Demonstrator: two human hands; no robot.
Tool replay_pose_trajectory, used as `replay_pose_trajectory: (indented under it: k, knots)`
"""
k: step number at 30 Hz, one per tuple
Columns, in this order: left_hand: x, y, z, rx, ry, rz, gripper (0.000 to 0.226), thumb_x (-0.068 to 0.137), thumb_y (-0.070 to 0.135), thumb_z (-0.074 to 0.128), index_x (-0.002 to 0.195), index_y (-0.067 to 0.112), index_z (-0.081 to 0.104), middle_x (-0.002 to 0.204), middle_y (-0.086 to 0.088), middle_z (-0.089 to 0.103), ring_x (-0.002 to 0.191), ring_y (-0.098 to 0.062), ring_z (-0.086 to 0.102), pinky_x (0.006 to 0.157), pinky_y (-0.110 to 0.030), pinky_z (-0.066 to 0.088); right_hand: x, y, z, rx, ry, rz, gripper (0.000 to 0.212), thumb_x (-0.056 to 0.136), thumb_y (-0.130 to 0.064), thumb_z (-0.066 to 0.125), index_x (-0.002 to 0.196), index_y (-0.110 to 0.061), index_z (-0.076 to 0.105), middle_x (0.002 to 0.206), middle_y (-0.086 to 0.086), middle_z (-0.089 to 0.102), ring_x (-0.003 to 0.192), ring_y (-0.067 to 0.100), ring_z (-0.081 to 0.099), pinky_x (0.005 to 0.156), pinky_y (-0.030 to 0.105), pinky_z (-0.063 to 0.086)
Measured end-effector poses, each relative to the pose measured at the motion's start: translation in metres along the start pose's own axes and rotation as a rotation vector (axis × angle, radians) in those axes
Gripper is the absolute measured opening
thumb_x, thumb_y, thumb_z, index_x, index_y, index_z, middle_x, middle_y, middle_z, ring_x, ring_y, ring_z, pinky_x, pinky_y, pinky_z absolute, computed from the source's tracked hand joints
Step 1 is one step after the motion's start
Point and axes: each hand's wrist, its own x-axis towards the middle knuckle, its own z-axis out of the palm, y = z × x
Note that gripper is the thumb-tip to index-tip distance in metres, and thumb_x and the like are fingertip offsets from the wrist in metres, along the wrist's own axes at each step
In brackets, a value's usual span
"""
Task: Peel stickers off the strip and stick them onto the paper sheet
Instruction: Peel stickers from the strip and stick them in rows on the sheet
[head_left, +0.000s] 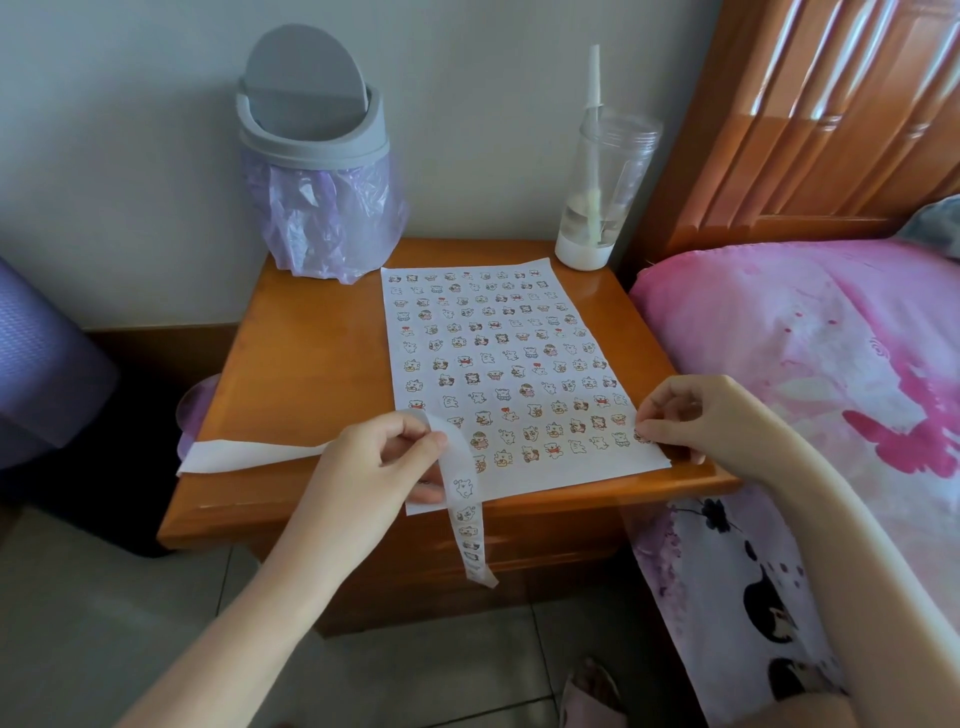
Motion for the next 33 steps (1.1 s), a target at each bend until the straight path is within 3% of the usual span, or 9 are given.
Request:
replay_pose_trajectory:
  k: [4,9,14,20,24,27,29,33]
  knots:
    - [0.0,0.001,0.0,0.0,0.002,-0.001,0.014,0.091,0.024,0.056,0.092,0.014,0.065,0.098,0.01,0.072,0.072,-0.008,0.073,0.07,-0.026,0.06,0.003,0.003,-0.001,-0.011,0.012,0.028,0.018,0.078,-0.02,0.074,0.087,-0.02,0.058,0.074,0.003,0.056,0.052,0.012,0.048,0.045,0.019,0.041]
    - [0.0,0.0,0.0,0.004,0.001,-0.002,0.013,0.09,0.024,0.056,0.091,0.014,0.065,0.099,0.011,0.071,0.072,-0.008,0.073,0.07,-0.026,0.06,0.004,0.008,-0.003,0.053,0.071,0.062,0.013,0.082,-0.02,0.069,0.088,-0.014,0.059,0.081,0.012,0.063,0.041,0.013,0.045,0.042,0.016,0.039]
    - [0.0,0.0,0.0,0.002,0.003,0.004,0.012,0.091,0.023,0.056,0.09,0.015,0.064,0.093,0.015,0.07,0.07,-0.007,0.072,0.063,-0.018,0.058,0.006,0.004,0.001,0.053,0.04,0.093,0.022,0.076,-0.025,0.075,0.084,-0.016,0.057,0.082,0.01,0.062,0.048,0.012,0.045,0.041,0.019,0.037]
    - [0.001,0.0,0.0,0.006,0.001,0.008,0.011,0.09,0.023,0.056,0.089,0.016,0.064,0.093,0.013,0.071,0.069,-0.006,0.072,0.06,-0.014,0.055,0.006,0.009,0.0,0.038,0.071,0.064,0.014,0.081,-0.019,0.071,0.084,-0.013,0.059,0.071,0.008,0.059,0.043,0.015,0.045,0.041,0.02,0.038]
    - [0.0,0.001,-0.001,-0.015,-0.006,0.007,0.009,0.09,0.024,0.056,0.086,0.018,0.063,0.09,0.016,0.07,0.068,-0.007,0.072,0.059,-0.014,0.055,0.006,0.0,0.003,0.142,0.276,-0.006,0.01,0.082,-0.021,0.07,0.082,-0.019,0.06,0.076,0.001,0.06,0.054,0.011,0.047,0.051,0.023,0.038]
    - [-0.001,0.003,-0.002,-0.084,-0.014,-0.001,0.008,0.09,0.02,0.057,0.089,0.017,0.064,0.085,0.019,0.07,0.07,-0.008,0.072,0.061,-0.019,0.058,-0.001,-0.019,0.01,0.252,0.374,-0.109,0.009,0.084,-0.02,0.067,0.083,-0.021,0.058,0.073,-0.003,0.059,0.051,0.005,0.046,0.048,0.014,0.04]
    - [-0.002,0.005,-0.003,-0.16,-0.02,-0.009,0.009,0.09,0.017,0.057,0.092,0.016,0.065,0.08,0.018,0.072,0.073,-0.007,0.072,0.059,-0.019,0.058,-0.009,-0.035,0.02,0.301,0.327,-0.201,0.005,0.086,-0.021,0.064,0.084,-0.022,0.059,0.07,-0.005,0.06,0.051,0.004,0.047,0.049,0.015,0.043]
    - [-0.004,0.009,-0.006,-0.272,-0.019,-0.027,0.01,0.09,0.016,0.057,0.093,0.015,0.066,0.083,0.011,0.075,0.076,-0.01,0.072,0.06,-0.02,0.058,-0.026,-0.066,0.052,0.308,0.112,-0.358,0.005,0.088,-0.028,0.059,0.091,-0.029,0.062,0.086,-0.011,0.067,0.073,0.006,0.061,0.064,0.023,0.052]
